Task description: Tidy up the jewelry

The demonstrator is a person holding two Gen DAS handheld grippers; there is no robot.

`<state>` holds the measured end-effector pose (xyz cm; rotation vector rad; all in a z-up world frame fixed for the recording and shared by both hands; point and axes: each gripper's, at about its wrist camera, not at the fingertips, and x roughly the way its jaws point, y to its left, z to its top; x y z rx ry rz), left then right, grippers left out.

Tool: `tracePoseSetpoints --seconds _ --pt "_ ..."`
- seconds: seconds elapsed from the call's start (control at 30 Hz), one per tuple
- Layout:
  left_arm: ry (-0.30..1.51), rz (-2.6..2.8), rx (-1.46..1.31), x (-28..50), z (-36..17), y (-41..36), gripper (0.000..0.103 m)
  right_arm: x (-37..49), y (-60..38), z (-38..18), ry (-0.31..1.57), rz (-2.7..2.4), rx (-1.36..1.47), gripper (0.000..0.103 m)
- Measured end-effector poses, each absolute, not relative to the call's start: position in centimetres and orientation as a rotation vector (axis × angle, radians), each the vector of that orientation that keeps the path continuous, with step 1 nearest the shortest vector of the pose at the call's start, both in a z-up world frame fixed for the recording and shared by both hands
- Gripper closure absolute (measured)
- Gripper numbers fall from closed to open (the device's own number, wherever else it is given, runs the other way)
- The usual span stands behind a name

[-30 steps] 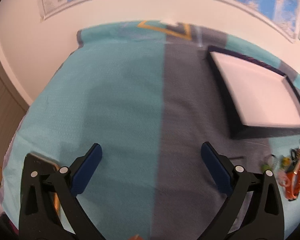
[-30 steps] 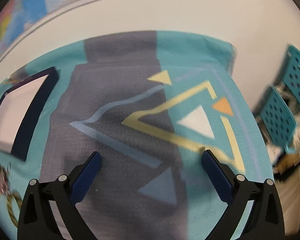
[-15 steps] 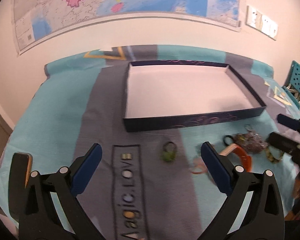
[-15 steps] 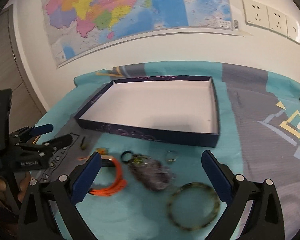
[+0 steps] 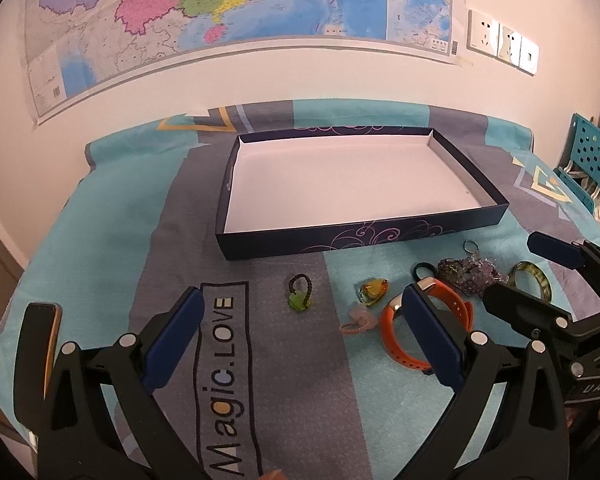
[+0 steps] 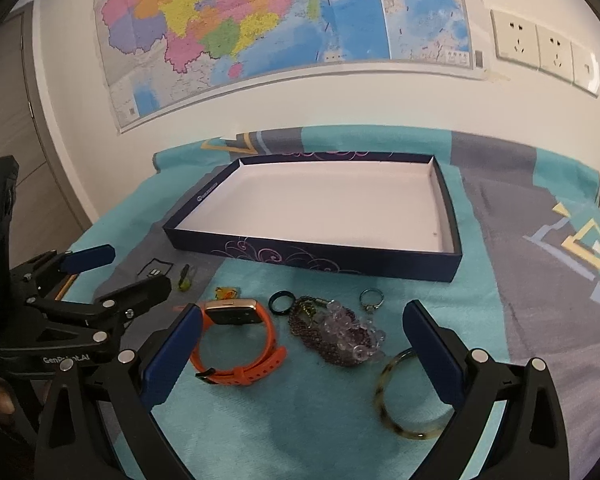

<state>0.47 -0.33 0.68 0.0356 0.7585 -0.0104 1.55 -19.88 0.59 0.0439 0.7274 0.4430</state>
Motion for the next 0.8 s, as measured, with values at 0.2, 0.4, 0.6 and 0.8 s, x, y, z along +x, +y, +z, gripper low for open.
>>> tracePoseSetpoints --seconds 0.2,0.4,0.6,0.8 --pt "0.759 -0.008 0.035 0.32 0.58 -0.5 0.006 1.23 -19.57 0.76 0.724 0.459 0.025 0.006" --pt "0.759 -0.008 0.028 0.21 0.54 -0.43 0.006 1.03 -19.56 0.89 0.717 0.457 0.02 0.006" --pt "0.763 -0.007 0.022 0.2 0.39 -0.43 0.006 1.18 -19.8 0.74 0.725 0.457 0.042 0.006" --pt "0.77 -0.007 0.018 0.26 0.25 -0.41 0.006 1.25 -19.96 0.63 0.731 0.454 0.051 0.006"
